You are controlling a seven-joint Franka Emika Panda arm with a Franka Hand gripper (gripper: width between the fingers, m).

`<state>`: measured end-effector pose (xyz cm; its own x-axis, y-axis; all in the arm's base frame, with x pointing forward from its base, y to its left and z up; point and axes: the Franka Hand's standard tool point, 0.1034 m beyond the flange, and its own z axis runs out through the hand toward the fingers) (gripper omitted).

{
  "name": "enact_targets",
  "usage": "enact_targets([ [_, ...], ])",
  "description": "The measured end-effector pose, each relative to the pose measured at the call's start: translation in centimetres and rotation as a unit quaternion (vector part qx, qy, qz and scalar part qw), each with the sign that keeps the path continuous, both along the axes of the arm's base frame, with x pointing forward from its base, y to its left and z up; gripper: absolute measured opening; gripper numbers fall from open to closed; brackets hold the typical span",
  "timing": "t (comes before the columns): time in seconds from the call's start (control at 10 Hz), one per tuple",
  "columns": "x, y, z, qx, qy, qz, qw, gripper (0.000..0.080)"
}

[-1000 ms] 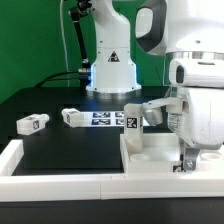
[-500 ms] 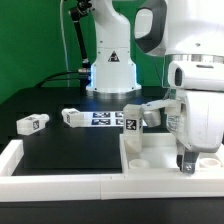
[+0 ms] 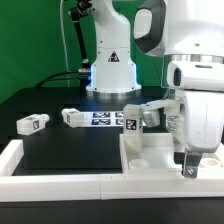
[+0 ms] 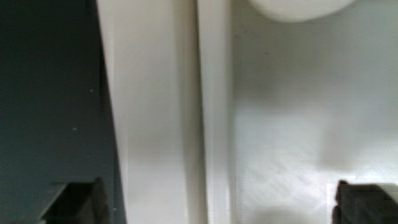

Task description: Assemble square table

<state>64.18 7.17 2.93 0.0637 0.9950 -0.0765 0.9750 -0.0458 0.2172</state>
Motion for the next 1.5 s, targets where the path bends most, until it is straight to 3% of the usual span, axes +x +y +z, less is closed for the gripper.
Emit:
enact_targets([
  [0.6,0.1,-0.4,0.3,-0.001,0.0,-0.003,1.0,0.0649],
  [0.8,-0.7,-2.4,4.7,-0.01,0.006,-0.021,1.0,0.0649],
  [1.0,-0.5,-5.8,8.2,-0.017,-0.002,-0.017,1.0,0.0649],
  [1.1,-0.4,-6.4,8.4,-0.011,-0.004,-0.053,0.999,0.0649],
  [1.5,-0.7,-6.1,8.1,0.02,-0.016,-0.187,0.982,0.0649],
])
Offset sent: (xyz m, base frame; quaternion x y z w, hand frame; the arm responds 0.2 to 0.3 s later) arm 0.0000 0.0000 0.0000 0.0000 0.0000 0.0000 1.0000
